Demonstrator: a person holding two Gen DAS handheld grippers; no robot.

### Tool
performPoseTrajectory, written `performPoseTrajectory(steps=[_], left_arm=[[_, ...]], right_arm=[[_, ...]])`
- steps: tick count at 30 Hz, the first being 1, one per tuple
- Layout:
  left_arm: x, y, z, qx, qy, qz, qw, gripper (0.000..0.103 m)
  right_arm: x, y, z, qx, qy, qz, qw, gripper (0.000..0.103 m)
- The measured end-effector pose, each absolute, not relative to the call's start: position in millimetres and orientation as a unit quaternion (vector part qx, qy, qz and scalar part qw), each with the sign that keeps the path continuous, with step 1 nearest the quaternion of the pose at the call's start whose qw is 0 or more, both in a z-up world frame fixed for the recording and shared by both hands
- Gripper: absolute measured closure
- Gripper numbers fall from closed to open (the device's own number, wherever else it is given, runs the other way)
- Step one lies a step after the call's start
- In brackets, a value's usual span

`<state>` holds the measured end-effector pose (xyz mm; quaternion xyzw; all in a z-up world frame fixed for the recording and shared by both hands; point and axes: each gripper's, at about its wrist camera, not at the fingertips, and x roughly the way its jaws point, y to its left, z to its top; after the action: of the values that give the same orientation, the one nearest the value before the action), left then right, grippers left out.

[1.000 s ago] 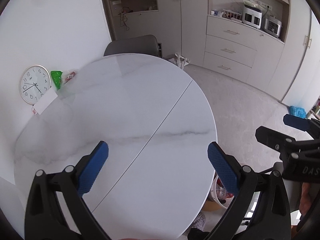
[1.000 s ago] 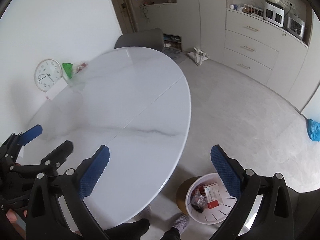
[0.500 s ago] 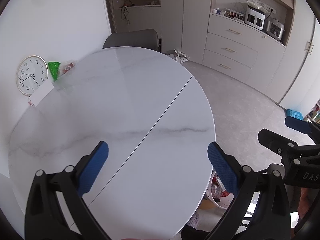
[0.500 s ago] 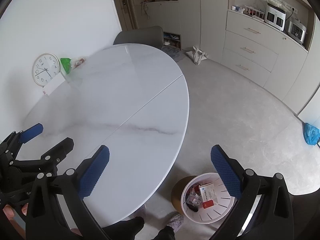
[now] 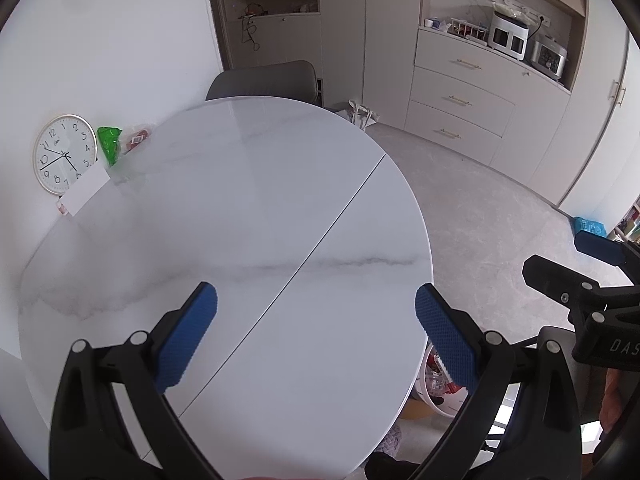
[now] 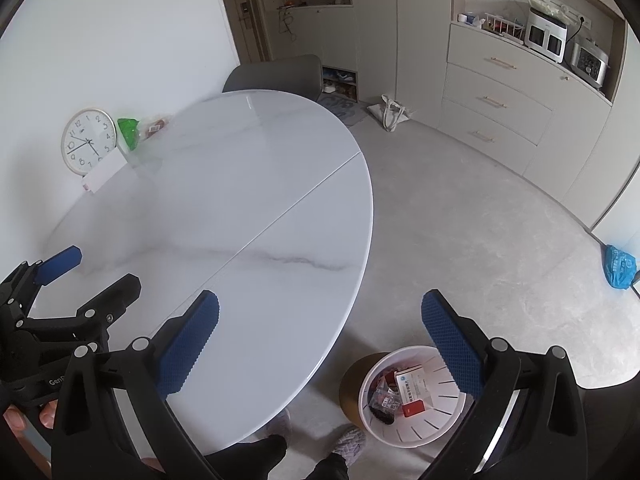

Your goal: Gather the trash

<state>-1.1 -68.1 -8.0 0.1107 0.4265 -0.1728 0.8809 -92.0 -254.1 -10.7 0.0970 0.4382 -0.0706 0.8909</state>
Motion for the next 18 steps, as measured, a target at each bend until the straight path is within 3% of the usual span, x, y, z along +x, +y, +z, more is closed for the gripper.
performPoseTrajectory(steps=[18], left_arm=[[-3.5, -65.2, -8.4, 0.113, 0.429, -0.171, 0.880, 0.008]], right_arm=[[-93.1, -255.7, -9.5, 0.097, 0.437, -0.070, 0.891, 0.002]])
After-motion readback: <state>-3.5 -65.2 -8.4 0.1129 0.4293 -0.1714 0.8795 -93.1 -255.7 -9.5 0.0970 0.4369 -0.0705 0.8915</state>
